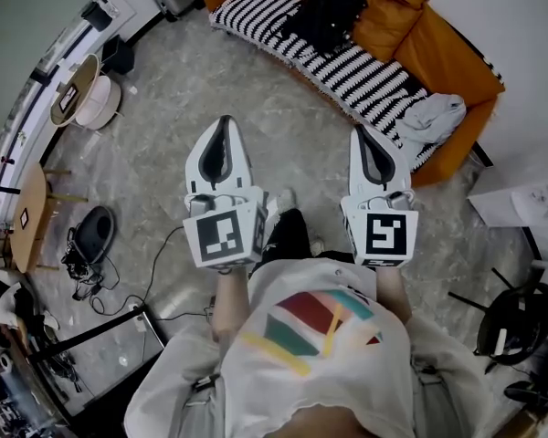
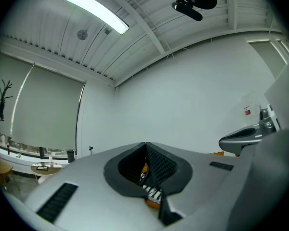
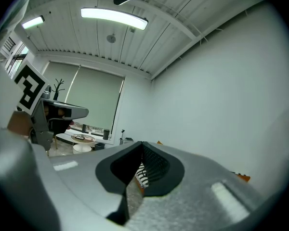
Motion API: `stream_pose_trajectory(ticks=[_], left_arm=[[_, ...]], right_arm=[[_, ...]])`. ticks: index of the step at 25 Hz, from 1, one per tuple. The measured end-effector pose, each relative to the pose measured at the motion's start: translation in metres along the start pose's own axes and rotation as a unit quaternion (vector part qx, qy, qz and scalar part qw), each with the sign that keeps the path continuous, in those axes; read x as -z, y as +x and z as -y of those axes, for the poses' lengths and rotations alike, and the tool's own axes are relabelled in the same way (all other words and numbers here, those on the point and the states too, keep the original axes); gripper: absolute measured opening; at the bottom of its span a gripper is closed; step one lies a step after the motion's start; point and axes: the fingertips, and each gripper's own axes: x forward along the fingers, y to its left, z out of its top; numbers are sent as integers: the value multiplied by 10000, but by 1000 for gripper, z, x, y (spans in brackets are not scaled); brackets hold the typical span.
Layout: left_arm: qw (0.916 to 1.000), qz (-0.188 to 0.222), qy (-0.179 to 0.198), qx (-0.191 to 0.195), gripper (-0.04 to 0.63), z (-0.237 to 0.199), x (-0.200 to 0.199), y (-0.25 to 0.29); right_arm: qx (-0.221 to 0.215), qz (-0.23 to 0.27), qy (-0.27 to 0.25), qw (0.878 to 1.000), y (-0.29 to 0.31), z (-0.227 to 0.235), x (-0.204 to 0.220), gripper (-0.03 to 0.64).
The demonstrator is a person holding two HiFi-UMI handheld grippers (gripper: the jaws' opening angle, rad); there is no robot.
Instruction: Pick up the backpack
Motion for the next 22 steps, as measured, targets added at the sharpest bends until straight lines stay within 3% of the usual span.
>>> stream_pose_trajectory(ticks=[6, 10, 22], left_arm=[[10000, -25, 1, -75, 15, -9, 35, 45], [9998, -22, -138, -130, 15, -20, 49, 102], [9993, 25, -130, 338, 15, -101, 33, 366]], right_arm=[[-21, -33, -13, 10000, 43, 17, 30, 5], [56, -60, -64, 9999, 93, 33, 43, 5], [579, -218, -51, 9981, 338, 93, 5, 5]])
